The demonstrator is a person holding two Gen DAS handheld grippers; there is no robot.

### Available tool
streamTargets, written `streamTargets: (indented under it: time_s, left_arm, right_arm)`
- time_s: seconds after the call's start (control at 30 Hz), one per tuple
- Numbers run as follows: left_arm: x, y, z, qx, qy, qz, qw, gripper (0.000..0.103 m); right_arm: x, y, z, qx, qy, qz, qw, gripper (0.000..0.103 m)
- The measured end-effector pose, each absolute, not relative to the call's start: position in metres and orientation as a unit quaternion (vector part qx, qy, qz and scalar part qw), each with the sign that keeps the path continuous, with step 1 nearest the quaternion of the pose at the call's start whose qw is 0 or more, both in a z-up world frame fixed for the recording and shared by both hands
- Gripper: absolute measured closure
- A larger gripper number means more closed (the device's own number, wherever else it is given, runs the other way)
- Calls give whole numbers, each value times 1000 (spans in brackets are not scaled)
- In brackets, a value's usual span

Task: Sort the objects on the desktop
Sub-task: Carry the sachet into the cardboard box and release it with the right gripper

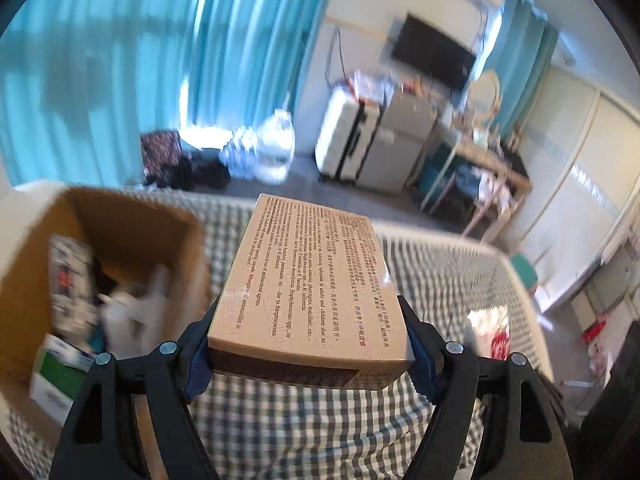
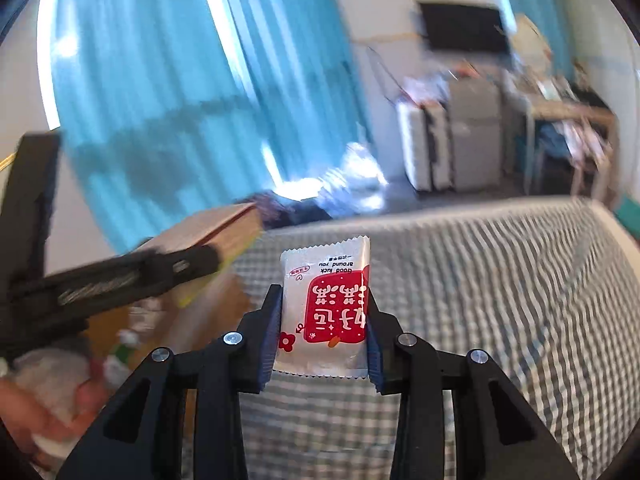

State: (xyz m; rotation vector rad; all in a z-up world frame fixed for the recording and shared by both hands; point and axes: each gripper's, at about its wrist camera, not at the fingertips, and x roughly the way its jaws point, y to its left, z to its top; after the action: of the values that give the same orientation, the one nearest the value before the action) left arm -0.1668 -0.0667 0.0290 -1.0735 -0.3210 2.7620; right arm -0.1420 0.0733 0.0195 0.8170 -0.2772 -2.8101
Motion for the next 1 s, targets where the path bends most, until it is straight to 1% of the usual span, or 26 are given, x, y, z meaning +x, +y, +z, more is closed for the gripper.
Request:
streamTargets:
  time_s: [0.13, 0.27, 0.37, 0.5, 0.57, 0.63, 0.67, 0.7, 0.73, 0.77, 0.8, 0.87, 1.0]
  left_arm:
    - [-151, -120, 73, -320, -94, 940, 69, 24]
    - [-146, -175, 80, -326, -86, 941, 40, 24]
    - [-146, -214, 62, -343, -88, 935, 13, 24]
    - [-142, -255, 20, -376, -122, 919, -13, 24]
    - [-140, -264, 4, -387, -126, 913, -19, 24]
    - [-139, -268, -10, -398, -134, 907, -23, 24]
    - [-137, -266, -14, -400, -137, 906, -26, 24]
    - [-139, -268, -18, -404, -141, 903, -31, 24]
    - [-137, -270, -19, -407, -142, 902, -35, 23]
    - [-138, -270, -20, -409, -142, 901, -37, 21]
    - [-140, -270, -19, -410, -140, 900, -39, 19]
    - [-140, -266, -17, -408, -130, 902, -45, 11]
    - [-138, -244, -8, -401, -112, 908, -45, 8]
  right_arm:
    - [-123, 4, 54, 249, -68, -952, 164, 67]
    - [-130, -59, 57, 258, -58, -941, 209, 67]
    - [-143, -92, 40, 283, -57, -931, 226, 67]
    - [-165, -115, 12, 322, -68, -914, 237, 67]
    - [-179, -112, 1, 334, -61, -911, 235, 67]
    - [-188, -116, -6, 342, -63, -907, 239, 64]
    - [-192, -119, -9, 348, -63, -903, 246, 58]
    - [-196, -122, -14, 362, -53, -895, 256, 40]
    - [-198, -124, -18, 377, -34, -890, 253, 31]
    - [-199, -125, -18, 380, -15, -894, 236, 24]
    - [-196, -123, -19, 371, 1, -903, 216, 24]
    - [-189, -110, -16, 353, 5, -913, 202, 23]
    - [-187, -67, -9, 343, -12, -925, 163, 18]
